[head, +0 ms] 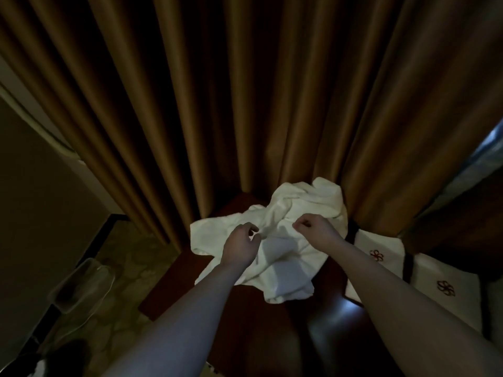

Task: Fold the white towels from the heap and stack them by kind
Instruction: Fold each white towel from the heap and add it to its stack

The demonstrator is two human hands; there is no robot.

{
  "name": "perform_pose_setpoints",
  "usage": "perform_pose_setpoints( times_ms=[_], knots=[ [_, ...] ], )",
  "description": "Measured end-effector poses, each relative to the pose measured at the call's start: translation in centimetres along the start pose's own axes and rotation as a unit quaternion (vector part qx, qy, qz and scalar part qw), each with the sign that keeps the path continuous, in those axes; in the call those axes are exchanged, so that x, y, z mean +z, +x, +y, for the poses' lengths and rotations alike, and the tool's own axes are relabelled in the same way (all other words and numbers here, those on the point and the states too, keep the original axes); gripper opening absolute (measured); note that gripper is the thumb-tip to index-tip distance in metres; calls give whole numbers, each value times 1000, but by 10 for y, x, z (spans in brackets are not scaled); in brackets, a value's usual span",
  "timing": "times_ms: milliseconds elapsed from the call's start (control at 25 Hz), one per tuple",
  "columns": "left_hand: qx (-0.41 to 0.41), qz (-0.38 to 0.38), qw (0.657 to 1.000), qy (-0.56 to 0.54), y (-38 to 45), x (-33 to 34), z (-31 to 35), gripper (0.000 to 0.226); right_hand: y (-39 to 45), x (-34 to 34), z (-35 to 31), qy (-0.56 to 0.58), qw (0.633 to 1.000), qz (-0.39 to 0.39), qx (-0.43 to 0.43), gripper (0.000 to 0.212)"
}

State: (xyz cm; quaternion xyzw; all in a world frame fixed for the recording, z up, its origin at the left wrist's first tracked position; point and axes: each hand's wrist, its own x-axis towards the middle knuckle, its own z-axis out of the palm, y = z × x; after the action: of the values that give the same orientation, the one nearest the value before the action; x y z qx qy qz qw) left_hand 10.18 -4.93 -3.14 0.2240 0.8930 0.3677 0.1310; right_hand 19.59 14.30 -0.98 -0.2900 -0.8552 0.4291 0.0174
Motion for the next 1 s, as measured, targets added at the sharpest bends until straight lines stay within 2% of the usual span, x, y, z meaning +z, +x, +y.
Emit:
perform_pose_setpoints(
  times_ms=[120,240,360,440,600,640,720,760,800,880,1000],
  knots=[
    [-20,-15,1000,8,37,12,1,19,50,-6,-6,-6,1000,20,-20,18],
    [-58,4,998,6,80,29,-1,18,103,-8,-5,-31,998,30,-37,17],
    [-65,-1,997,39,114,48,1,22,149,-5,2,-151,984,32,-84,20],
    [-68,-20,995,65,131,62,5,26,169,-2,6,-226,970,-6,-87,34],
    [-122,-64,987,77,151,89,0,49,196,-4,10,-229,967,-89,-66,55],
    [-119,-70,986,89,152,94,-3,47,201,-3,13,-237,961,-126,-60,56],
    [-88,-54,990,92,149,100,-5,32,206,-1,19,-282,941,-174,-68,40],
    [-80,-36,993,77,146,98,-5,26,207,-1,22,-295,937,-169,-76,27],
    [-77,-21,995,62,144,96,-5,24,205,-2,24,-289,941,-153,-83,18],
    [-80,-4,995,57,139,85,-5,23,196,-9,24,-256,954,-118,-102,17],
    [-67,10,998,10,133,58,3,20,174,-28,13,-107,982,-135,-72,21]
  ],
)
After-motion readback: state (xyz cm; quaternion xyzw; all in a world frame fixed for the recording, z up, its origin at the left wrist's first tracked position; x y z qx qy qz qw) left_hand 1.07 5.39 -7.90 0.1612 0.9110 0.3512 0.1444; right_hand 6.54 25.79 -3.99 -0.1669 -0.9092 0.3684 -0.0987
